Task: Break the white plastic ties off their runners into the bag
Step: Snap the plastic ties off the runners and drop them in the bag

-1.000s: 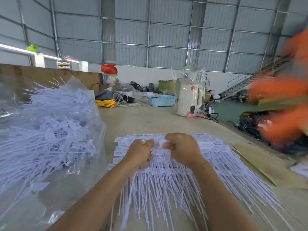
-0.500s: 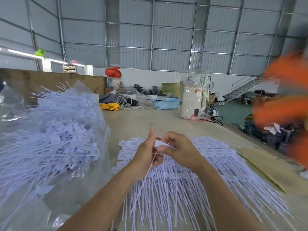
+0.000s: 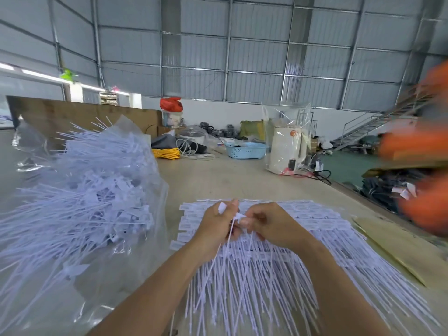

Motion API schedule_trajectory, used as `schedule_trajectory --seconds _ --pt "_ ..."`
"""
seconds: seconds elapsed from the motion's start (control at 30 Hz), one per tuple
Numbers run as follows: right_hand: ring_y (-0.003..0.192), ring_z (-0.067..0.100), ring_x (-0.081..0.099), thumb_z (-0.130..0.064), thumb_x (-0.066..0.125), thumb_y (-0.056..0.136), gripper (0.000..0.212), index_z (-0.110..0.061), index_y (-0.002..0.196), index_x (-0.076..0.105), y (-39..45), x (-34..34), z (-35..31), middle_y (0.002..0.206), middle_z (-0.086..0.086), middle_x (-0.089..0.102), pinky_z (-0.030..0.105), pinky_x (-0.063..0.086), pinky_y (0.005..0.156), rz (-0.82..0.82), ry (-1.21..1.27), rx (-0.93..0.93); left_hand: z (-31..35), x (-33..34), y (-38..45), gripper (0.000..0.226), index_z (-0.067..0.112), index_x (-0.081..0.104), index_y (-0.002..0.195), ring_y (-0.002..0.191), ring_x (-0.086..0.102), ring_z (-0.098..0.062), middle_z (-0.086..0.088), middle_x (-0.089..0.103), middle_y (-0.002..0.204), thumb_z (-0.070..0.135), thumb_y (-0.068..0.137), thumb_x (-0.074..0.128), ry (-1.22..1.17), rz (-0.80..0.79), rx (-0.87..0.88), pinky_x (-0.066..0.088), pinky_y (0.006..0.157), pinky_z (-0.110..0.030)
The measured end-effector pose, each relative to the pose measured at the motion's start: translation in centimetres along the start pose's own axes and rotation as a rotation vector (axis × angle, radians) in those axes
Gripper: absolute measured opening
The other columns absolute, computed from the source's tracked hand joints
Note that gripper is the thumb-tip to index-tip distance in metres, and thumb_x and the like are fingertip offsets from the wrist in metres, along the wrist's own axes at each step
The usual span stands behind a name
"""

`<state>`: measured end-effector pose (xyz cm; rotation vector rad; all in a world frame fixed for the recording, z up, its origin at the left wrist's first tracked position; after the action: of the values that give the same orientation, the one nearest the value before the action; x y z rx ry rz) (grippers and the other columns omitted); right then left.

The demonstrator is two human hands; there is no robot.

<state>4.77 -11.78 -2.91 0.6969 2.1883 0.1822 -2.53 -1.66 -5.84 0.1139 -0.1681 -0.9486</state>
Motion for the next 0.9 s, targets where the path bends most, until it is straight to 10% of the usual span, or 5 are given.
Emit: schedule_trajectory --seconds 0.23,0.37,0.5,0.67,0.9 --pt "0.062 0.009 0.046 -0.024 0.064 0.087 0.031 -0.032 0.060 0.049 0.7 0.4 -0.4 0.063 -0.009 0.048 0.030 0.034 0.060 0.109 -0.316 -0.111 0.8 -0.3 -0.4 0.032 0.013 0.041 0.070 0.026 0.031 -0.007 -0.003 0.038 0.049 0.024 0.099 0.049 0.107 0.078 -0.116 0.022 0.034 -0.011" --pt "0.072 0.031 0.057 -0.021 0.064 0.087 0.013 -0.017 0.074 0.063 -0.2 -2.7 1.4 0.073 0.000 0.052 0.030 0.030 0.056 0.390 -0.588 -0.055 2.0 1.4 -2.3 0.032 0.016 0.036 0.065 0.026 0.023 -0.004 0.002 0.031 0.042 0.014 0.095 0.046 0.096 -0.215 -0.405 0.014 0.034 -0.012" --pt "0.051 0.014 0.042 -0.014 0.069 0.083 0.047 -0.031 0.055 0.035 -0.4 -3.6 2.0 0.051 -0.006 0.038 0.031 0.034 0.050 0.426 -0.421 -0.041 7.4 1.1 -3.3 0.036 0.019 0.042 0.060 0.030 0.027 -0.006 0.005 0.037 0.042 0.022 0.093 0.057 0.052 -0.192 -0.078 0.020 0.036 -0.011" --pt "0.057 0.022 0.047 -0.016 0.066 0.085 0.025 -0.013 0.064 0.054 0.2 -2.1 0.7 0.059 0.003 0.048 0.033 0.037 0.056 0.342 -0.396 -0.114 14.0 -8.6 -3.2 0.027 0.020 0.047 0.077 0.070 0.051 -0.019 0.002 0.054 0.072 0.040 0.092 0.056 0.875 0.410 0.359 0.035 0.064 -0.029" --pt "0.056 0.006 0.050 -0.016 0.065 0.086 0.024 -0.021 0.064 0.056 -0.2 -2.2 0.0 0.057 -0.007 0.051 0.016 0.038 0.057 0.354 -0.355 -0.125 8.4 -20.5 -0.7 0.044 0.012 0.046 0.128 0.119 0.045 -0.035 -0.016 0.046 0.127 0.043 0.101 0.032 1.709 0.479 -0.157 0.040 0.093 -0.041"
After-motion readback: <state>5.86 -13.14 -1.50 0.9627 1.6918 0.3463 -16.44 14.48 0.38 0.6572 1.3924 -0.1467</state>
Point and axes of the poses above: each hand's wrist, its own y-axis towards the middle knuckle, its own x-axis out of the palm, z = x × y, the point moved 5 cm from there along y, towards the middle knuckle
